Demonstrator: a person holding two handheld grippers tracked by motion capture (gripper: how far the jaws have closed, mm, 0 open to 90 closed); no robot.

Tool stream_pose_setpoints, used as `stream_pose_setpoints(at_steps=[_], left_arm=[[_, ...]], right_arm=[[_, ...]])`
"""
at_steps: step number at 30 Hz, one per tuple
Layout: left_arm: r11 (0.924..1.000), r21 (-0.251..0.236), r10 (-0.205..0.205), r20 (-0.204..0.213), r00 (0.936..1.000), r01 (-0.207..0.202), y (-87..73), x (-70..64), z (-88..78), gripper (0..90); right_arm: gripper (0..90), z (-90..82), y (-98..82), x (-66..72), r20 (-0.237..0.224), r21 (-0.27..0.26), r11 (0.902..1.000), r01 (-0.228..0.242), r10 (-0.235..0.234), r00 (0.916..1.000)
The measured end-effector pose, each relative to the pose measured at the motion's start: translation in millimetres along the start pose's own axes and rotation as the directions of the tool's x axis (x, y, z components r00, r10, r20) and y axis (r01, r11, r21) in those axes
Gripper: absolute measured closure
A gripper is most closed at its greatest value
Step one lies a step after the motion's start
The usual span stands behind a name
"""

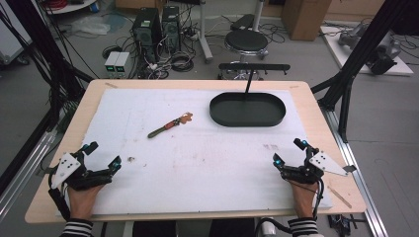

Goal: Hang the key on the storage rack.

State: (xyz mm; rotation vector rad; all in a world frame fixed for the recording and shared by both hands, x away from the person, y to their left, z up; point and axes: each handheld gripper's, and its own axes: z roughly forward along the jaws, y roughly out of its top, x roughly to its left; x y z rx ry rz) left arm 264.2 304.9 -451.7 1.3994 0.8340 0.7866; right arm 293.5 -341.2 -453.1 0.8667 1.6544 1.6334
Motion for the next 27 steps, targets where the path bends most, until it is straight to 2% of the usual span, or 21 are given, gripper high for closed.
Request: stream_pose_setpoints(at_steps=[2, 3, 4, 5, 8, 10, 11, 12, 13, 14, 15, 18, 20, 21, 22, 23, 27], left_arm=[[1.0000, 0.005, 0.005, 0.008, 1.0000, -0.005, 1.6, 0.4, 1.3, 1.7], [0.9997, 0.015, 0.017, 0.035, 0.9993, -0.017, 6.5, 2.0, 5.4, 1.7], [0.9997, 0.015, 0.017, 0.035, 0.9993, -0.017, 6.5, 2.0, 5.4, 1.7], [0.9993, 0.036, 0.006, 0.069, 0.9976, -0.008, 13.3, 4.2, 11.8, 1.7], [0.9964, 0.081, 0.016, 0.106, 0.9942, -0.025, 24.8, 8.1, 24.3, 1.7], [0.9951, 0.090, 0.029, 0.119, 0.9925, -0.040, 28.8, 9.2, 28.4, 1.7], [0.9916, 0.115, 0.041, 0.149, 0.9880, -0.059, 37.2, 10.8, 36.9, 1.7], [0.9916, 0.115, 0.041, 0.149, 0.9880, -0.059, 37.2, 10.8, 36.9, 1.7], [0.9847, 0.144, 0.073, 0.172, 0.9825, -0.098, 45.9, 12.0, 45.2, 1.7], [0.9814, 0.155, 0.086, 0.176, 0.9806, -0.114, 50.1, 12.2, 49.2, 1.7], [0.9814, 0.155, 0.086, 0.176, 0.9806, -0.114, 50.1, 12.2, 49.2, 1.7], [0.9655, 0.234, 0.064, 0.215, 0.9745, -0.115, 63.9, 14.2, 66.6, 1.7], [0.9538, 0.266, 0.079, 0.225, 0.9712, -0.139, 69.6, 14.3, 75.8, 1.7], [0.9506, 0.277, 0.076, 0.229, 0.9704, -0.140, 71.5, 14.3, 79.2, 1.7], [0.9506, 0.277, 0.076, 0.229, 0.9704, -0.140, 71.5, 14.3, 79.2, 1.7], [0.9421, 0.300, 0.078, 0.237, 0.9684, -0.149, 76.6, 14.8, 87.9, 1.7], [0.9148, 0.359, 0.091, 0.263, 0.9606, -0.185, 85.1, 15.2, 105.8, 1.7]], right_arm=[[1.0, -0.1, 0.0, 0.5, -0.001, 0.004, 1.0000, -0.008, 0.008, 1.0000], [1.0, -0.1, 0.1, 0.4, 0.000, 0.004, 1.0000, -0.008, 0.008, 1.0000], [1.0, -0.1, 0.0, 0.4, 0.000, 0.005, 0.9999, -0.010, 0.010, 1.0000], [1.0, -0.1, 0.1, 0.7, 0.000, 0.006, 0.9999, -0.013, 0.013, 0.9999], [1.0, -0.1, 0.1, 0.7, 0.000, 0.006, 0.9999, -0.014, 0.014, 0.9999], [1.0, -0.4, 0.1, 0.6, -0.001, 0.008, 0.9999, -0.013, 0.013, 0.9999], [1.0, -0.3, 0.1, 0.6, -0.001, 0.008, 0.9999, -0.012, 0.012, 0.9999], [1.0, -0.5, 0.1, 0.5, -0.001, 0.008, 0.9999, -0.011, 0.011, 0.9999], [1.0, -0.4, 0.0, 0.6, -0.001, 0.008, 0.9999, -0.013, 0.013, 0.9999], [1.0, -0.4, 0.1, 0.5, -0.002, 0.008, 0.9999, -0.013, 0.013, 0.9999], [1.0, -0.4, 0.2, 0.5, -0.002, 0.007, 0.9999, -0.014, 0.014, 0.9999], [1.0, -0.4, 0.1, 0.5, -0.001, 0.007, 0.9999, -0.010, 0.010, 1.0000], [1.0, -0.3, 0.0, 0.4, 0.000, 0.005, 1.0000, -0.007, 0.007, 1.0000], [1.0, -0.4, 0.1, 0.3, 0.001, 0.004, 1.0000, -0.006, 0.006, 1.0000], [1.0, -0.4, 0.0, 0.4, 0.001, 0.004, 1.0000, -0.006, 0.006, 1.0000], [1.0, -0.4, 0.0, 0.4, 0.002, 0.004, 1.0000, -0.006, 0.006, 1.0000], [1.0, -0.6, 0.1, 0.5, 0.000, 0.006, 0.9999, -0.011, 0.011, 0.9999]])
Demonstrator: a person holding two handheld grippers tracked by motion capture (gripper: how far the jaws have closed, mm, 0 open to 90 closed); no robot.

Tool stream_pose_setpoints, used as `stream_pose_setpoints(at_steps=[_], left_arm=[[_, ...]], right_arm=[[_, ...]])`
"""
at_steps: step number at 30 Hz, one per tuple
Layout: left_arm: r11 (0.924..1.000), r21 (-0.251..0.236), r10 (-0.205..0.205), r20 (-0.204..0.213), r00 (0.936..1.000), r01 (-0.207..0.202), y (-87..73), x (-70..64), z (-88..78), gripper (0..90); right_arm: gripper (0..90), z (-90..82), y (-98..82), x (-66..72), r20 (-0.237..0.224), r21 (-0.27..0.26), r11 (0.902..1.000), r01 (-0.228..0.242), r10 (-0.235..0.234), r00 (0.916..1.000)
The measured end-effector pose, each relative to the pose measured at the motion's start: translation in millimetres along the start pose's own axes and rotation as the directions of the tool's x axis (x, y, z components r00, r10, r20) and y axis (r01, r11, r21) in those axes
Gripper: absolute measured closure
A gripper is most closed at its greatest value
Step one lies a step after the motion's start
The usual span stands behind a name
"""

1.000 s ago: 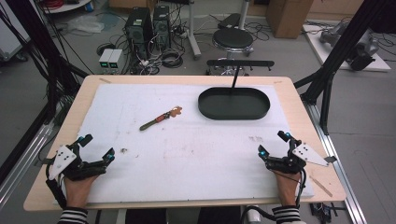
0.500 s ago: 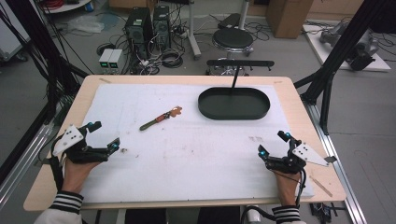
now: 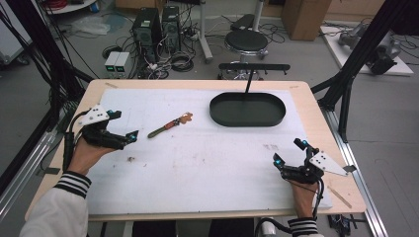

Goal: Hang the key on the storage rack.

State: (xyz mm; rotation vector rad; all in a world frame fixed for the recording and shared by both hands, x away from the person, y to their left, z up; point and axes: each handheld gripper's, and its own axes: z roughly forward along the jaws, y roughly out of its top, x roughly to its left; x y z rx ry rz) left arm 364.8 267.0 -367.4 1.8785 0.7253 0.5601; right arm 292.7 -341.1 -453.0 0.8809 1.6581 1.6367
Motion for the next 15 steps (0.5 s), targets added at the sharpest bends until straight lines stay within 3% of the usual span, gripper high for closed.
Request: stream_pose_setpoints(at_steps=[2, 7, 9, 11, 15], left_arm=[[0.9985, 0.048, 0.026, -0.009, 0.9996, -0.026, 5.7, 2.1, 5.9, 1.7], [0.9903, 0.133, 0.038, 0.019, 0.9991, -0.040, 15.6, 8.4, 21.6, 1.7], [0.9887, 0.144, 0.041, 0.025, 0.9989, -0.044, 17.0, 9.1, 24.4, 1.7], [0.9774, 0.202, 0.056, 0.042, 0.9975, -0.064, 23.0, 10.4, 37.5, 1.7], [0.9614, 0.257, 0.089, 0.052, 0.9947, -0.099, 31.3, 10.3, 53.1, 1.7]], right_arm=[[1.0, 0.0, -0.1, -0.2, 0.001, 0.000, 1.0000, 0.004, -0.004, 1.0000], [1.0, 0.2, -0.1, 0.0, 0.002, -0.003, 1.0000, 0.008, -0.008, 1.0000], [1.0, 0.2, -0.1, -0.1, 0.002, -0.003, 1.0000, 0.008, -0.008, 1.0000], [1.0, 0.2, -0.2, -0.1, 0.002, -0.003, 1.0000, 0.007, -0.007, 1.0000], [1.0, 0.5, -0.1, -0.3, 0.003, -0.008, 0.9999, 0.011, -0.011, 0.9999]])
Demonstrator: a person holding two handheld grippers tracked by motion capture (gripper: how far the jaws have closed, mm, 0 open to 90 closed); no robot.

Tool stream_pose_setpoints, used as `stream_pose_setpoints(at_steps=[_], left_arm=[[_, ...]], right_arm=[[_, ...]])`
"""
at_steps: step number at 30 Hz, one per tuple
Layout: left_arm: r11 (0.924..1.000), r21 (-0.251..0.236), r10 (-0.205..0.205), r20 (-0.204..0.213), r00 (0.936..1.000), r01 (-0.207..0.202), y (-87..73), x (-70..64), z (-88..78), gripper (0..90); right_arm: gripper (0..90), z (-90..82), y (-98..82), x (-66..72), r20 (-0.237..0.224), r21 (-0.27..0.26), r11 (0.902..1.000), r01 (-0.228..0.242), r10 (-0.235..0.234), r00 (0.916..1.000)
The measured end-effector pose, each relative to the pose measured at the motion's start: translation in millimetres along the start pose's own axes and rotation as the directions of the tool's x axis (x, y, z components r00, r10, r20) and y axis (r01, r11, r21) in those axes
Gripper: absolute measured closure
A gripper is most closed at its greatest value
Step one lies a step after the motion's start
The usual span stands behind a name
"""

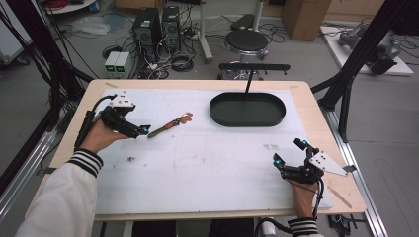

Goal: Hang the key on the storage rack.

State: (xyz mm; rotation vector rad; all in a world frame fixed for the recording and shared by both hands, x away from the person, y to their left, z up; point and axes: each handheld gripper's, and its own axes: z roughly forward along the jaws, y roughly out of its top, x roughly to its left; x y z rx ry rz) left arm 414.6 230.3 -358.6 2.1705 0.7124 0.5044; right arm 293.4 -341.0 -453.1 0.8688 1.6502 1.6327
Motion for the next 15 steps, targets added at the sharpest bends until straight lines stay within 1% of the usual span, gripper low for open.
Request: stream_pose_setpoints(at_steps=[1, 3, 4, 5, 7, 8, 11, 12, 13, 14, 15], left_arm=[[1.0000, 0.008, 0.003, 0.004, 1.0000, -0.003, 2.0, 0.5, 2.5, 1.7], [0.9991, 0.039, 0.016, 0.007, 0.9998, -0.017, 7.6, 1.7, 8.8, 1.7], [0.9992, 0.040, 0.011, 0.008, 0.9999, -0.011, 8.7, 1.9, 11.3, 1.7], [0.9979, 0.064, 0.010, 0.015, 0.9998, -0.011, 10.4, 2.5, 15.2, 1.7], [0.9946, 0.101, 0.023, 0.014, 0.9996, -0.025, 12.1, 4.0, 20.8, 2.1], [0.9921, 0.124, 0.021, 0.016, 0.9997, -0.023, 13.2, 4.6, 24.9, 2.3], [0.9872, 0.156, 0.026, 0.023, 0.9994, -0.029, 15.9, 5.9, 34.6, 2.3], [0.9872, 0.156, 0.026, 0.023, 0.9994, -0.029, 15.9, 5.9, 34.6, 2.3], [0.9850, 0.170, 0.021, 0.039, 0.9990, -0.028, 17.0, 7.3, 40.4, 2.3], [0.9800, 0.195, 0.030, 0.042, 0.9987, -0.037, 17.8, 8.3, 44.3, 2.3], [0.9778, 0.205, 0.035, 0.042, 0.9985, -0.043, 17.9, 8.7, 46.8, 2.3]], right_arm=[[1.0, 0.0, 0.0, 0.1, 0.000, 0.000, 1.0000, -0.001, 0.001, 1.0000], [1.0, -0.1, -0.1, 0.0, 0.000, 0.000, 1.0000, -0.002, 0.002, 1.0000], [1.0, -0.3, 0.0, 0.0, -0.001, 0.002, 1.0000, -0.004, 0.004, 1.0000], [1.0, -0.2, -0.1, -0.1, -0.001, 0.002, 1.0000, -0.003, 0.003, 1.0000], [1.0, -0.3, 0.0, 0.0, -0.001, 0.002, 1.0000, -0.004, 0.004, 1.0000], [1.0, -0.2, -0.1, -0.1, 0.000, 0.001, 1.0000, -0.002, 0.002, 1.0000], [1.0, -0.2, -0.1, 0.0, -0.001, 0.001, 1.0000, -0.001, 0.001, 1.0000], [1.0, -0.2, 0.0, 0.1, 0.001, 0.000, 1.0000, -0.001, 0.001, 1.0000], [1.0, -0.5, -0.1, 0.7, 0.000, 0.003, 1.0000, -0.005, 0.005, 1.0000], [1.0, -0.3, -0.1, 0.5, 0.002, -0.001, 1.0000, 0.000, 0.000, 1.0000], [1.0, -0.7, -0.2, 1.0, 0.002, 0.002, 1.0000, -0.007, 0.007, 1.0000]])
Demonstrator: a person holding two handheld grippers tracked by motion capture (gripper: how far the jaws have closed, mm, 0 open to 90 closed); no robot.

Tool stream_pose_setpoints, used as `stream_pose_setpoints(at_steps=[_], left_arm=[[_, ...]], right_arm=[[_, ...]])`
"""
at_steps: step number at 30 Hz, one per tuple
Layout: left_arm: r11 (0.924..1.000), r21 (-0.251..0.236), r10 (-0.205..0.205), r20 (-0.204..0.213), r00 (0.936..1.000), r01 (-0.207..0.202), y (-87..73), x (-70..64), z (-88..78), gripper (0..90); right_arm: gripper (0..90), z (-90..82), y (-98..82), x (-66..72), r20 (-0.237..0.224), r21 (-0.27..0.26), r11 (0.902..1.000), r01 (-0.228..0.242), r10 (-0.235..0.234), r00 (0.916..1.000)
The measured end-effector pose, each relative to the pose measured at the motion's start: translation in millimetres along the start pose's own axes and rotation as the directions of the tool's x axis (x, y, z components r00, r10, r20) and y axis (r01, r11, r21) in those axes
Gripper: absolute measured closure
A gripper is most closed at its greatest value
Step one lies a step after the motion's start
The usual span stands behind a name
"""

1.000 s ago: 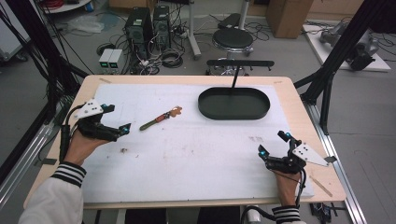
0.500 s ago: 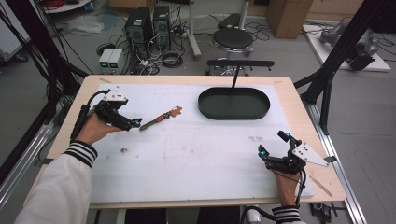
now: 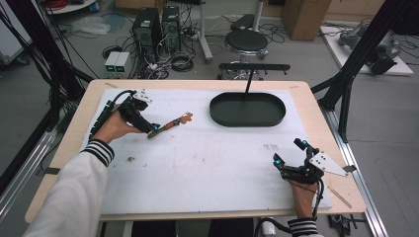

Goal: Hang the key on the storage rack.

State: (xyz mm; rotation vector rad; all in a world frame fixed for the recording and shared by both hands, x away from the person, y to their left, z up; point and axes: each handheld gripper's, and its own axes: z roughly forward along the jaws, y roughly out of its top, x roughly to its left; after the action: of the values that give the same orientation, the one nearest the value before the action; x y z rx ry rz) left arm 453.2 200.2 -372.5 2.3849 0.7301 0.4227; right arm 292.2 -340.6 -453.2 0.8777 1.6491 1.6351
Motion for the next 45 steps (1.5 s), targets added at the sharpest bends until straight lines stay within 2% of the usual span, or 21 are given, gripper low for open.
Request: stream_pose_setpoints(at_steps=[6, 9, 16, 24, 27, 28, 34, 37, 40, 42, 45], left_arm=[[0.9983, 0.059, -0.004, 0.010, 0.9999, 0.003, 2.3, 2.4, 15.5, 2.5], [0.9967, 0.082, 0.001, 0.021, 0.9998, -0.002, 1.3, 2.4, 21.0, 8.5], [0.9907, 0.136, -0.003, 0.036, 0.9994, -0.002, 2.5, -1.1, 32.8, 11.1], [0.9729, 0.230, 0.016, 0.047, 0.9987, -0.026, 10.2, -6.9, 42.6, 21.1], [0.9689, 0.247, 0.010, 0.046, 0.9989, -0.021, 10.2, -8.1, 44.6, 24.4], [0.9660, 0.258, -0.002, 0.043, 0.9991, -0.009, 9.6, -7.7, 45.8, 25.9], [0.9530, 0.303, -0.004, 0.031, 0.9995, -0.005, 8.6, -6.7, 47.5, 32.3], [0.9499, 0.312, -0.024, 0.033, 0.9992, 0.012, 8.4, -7.2, 48.4, 38.3], [0.9423, 0.335, -0.016, 0.035, 0.9992, 0.003, 7.9, -7.8, 50.1, 42.0], [0.9399, 0.342, -0.018, 0.036, 0.9992, 0.005, 8.1, -8.0, 50.8, 45.1], [0.9415, 0.337, -0.024, 0.039, 0.9989, 0.009, 8.2, -9.0, 51.7, 47.4]], right_arm=[[1.0, -0.1, 0.0, -0.4, 0.000, 0.000, 1.0000, -0.004, 0.004, 1.0000], [1.0, 0.0, -0.1, -0.5, 0.001, 0.000, 1.0000, -0.001, 0.001, 1.0000], [1.0, -0.2, 0.1, -0.4, -0.002, 0.001, 1.0000, -0.007, 0.007, 1.0000], [1.0, -0.3, -0.1, -0.5, -0.002, 0.000, 0.9999, -0.011, 0.011, 0.9999], [1.0, -0.3, 0.0, -0.6, -0.003, 0.000, 0.9999, -0.011, 0.011, 0.9999], [1.0, -0.3, 0.0, -0.7, -0.003, 0.000, 0.9999, -0.010, 0.010, 0.9999], [1.0, -0.3, -0.1, -0.8, -0.004, 0.000, 0.9999, -0.010, 0.010, 0.9999], [1.0, -0.3, 0.0, -0.6, -0.004, 0.000, 0.9999, -0.011, 0.011, 0.9999], [1.0, -0.3, 0.0, -1.2, -0.003, 0.000, 1.0000, -0.007, 0.007, 1.0000], [1.0, -0.4, 0.0, -0.9, -0.003, 0.002, 1.0000, -0.009, 0.009, 1.0000], [1.0, -0.3, 0.0, -0.8, -0.003, 0.000, 1.0000, -0.010, 0.010, 0.9999]])
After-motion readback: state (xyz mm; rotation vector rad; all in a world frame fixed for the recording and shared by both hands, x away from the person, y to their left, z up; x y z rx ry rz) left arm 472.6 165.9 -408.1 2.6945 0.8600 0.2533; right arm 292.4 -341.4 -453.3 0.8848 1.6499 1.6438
